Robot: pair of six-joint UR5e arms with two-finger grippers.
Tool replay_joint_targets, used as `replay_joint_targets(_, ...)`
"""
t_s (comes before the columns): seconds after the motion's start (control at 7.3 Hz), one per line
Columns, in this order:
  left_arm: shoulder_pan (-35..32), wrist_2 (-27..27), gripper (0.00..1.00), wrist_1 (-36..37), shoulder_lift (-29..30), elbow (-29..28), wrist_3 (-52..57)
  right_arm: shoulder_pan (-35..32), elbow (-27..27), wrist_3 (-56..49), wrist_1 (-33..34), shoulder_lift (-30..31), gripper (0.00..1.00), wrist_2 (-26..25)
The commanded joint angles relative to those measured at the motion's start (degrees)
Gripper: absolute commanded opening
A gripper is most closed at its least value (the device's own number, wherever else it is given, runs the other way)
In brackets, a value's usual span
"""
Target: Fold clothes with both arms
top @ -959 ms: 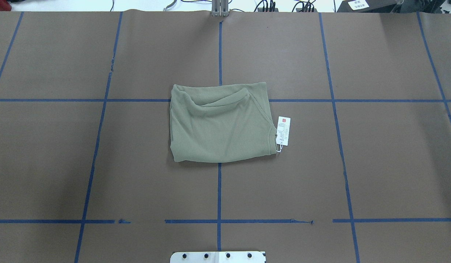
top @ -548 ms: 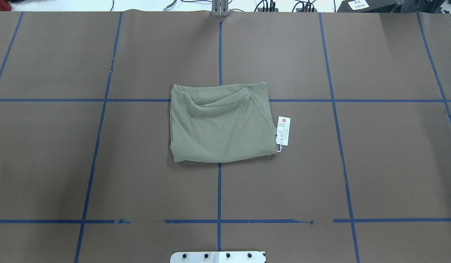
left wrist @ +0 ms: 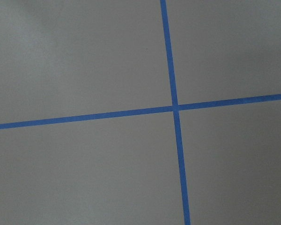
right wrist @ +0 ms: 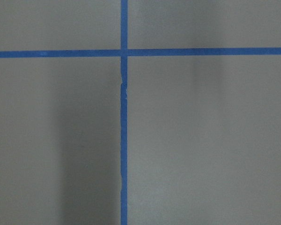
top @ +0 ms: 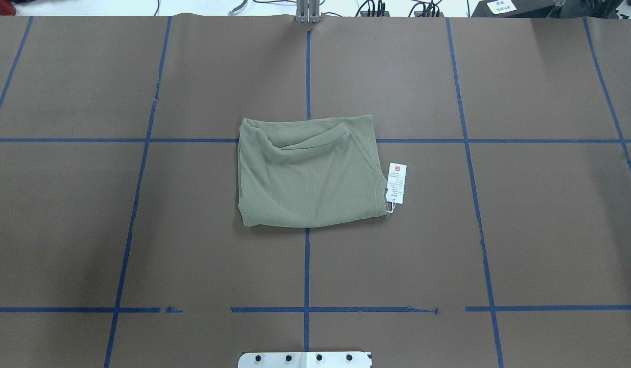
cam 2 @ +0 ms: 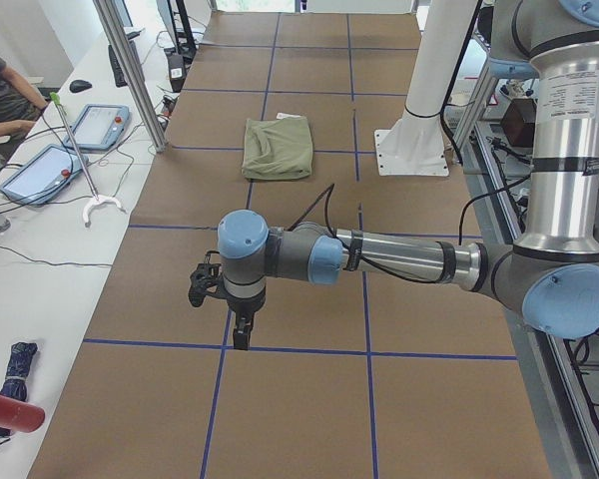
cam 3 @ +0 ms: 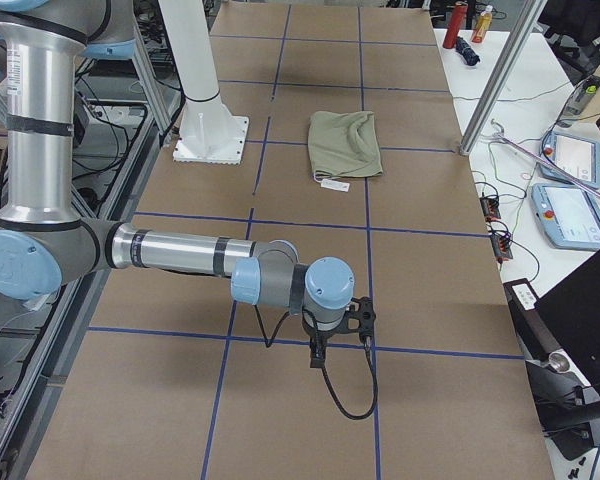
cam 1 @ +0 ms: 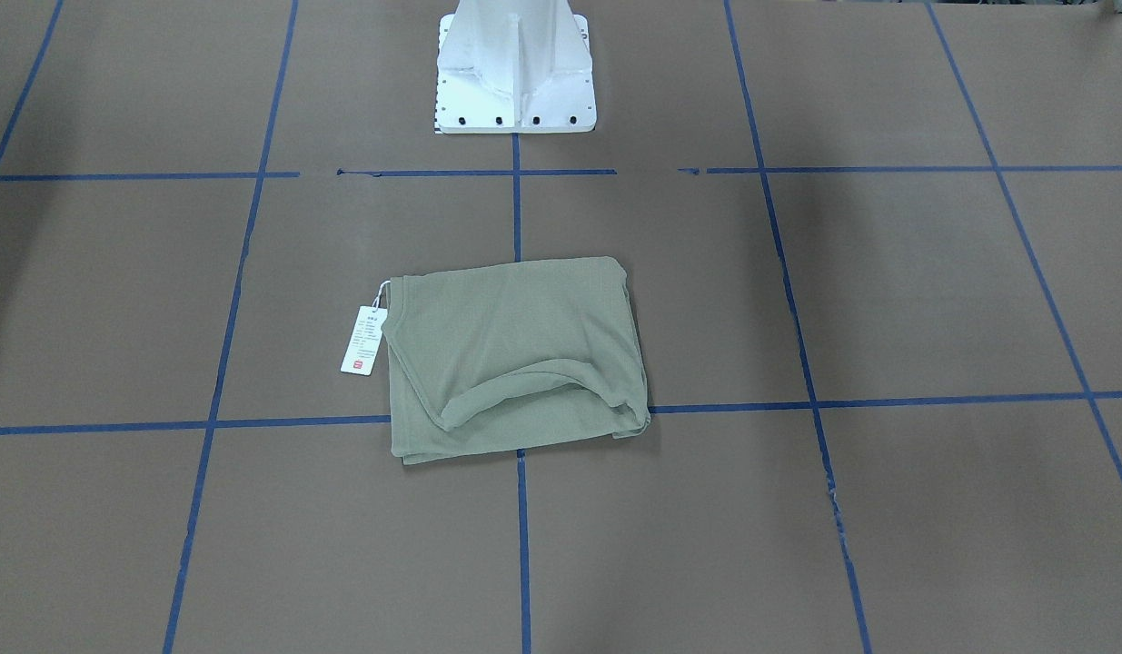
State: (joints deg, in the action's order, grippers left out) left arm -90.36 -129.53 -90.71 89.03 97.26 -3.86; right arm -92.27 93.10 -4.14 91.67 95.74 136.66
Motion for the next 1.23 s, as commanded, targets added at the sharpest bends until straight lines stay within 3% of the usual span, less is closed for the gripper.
replay_joint_targets(0.0,0.0,0.1,1.0,-0.3,0.0,-0.4,-1.1,0.0,0.2,-0.1,0.0,-0.5,1.0,-0.1)
replay_joint_targets(0.68,0.0,0.1,1.0,-0.2,0.0,0.3,-0.8,0.7,0.2,4.2,-0.5,-1.1,1.0,-0.5)
replay_joint_targets(1.1,0.0,0.1,1.0,-0.2,0.0,0.3,-0.8,0.6,-1.1,6.7,-6.7,-1.0,1.0,-0.5)
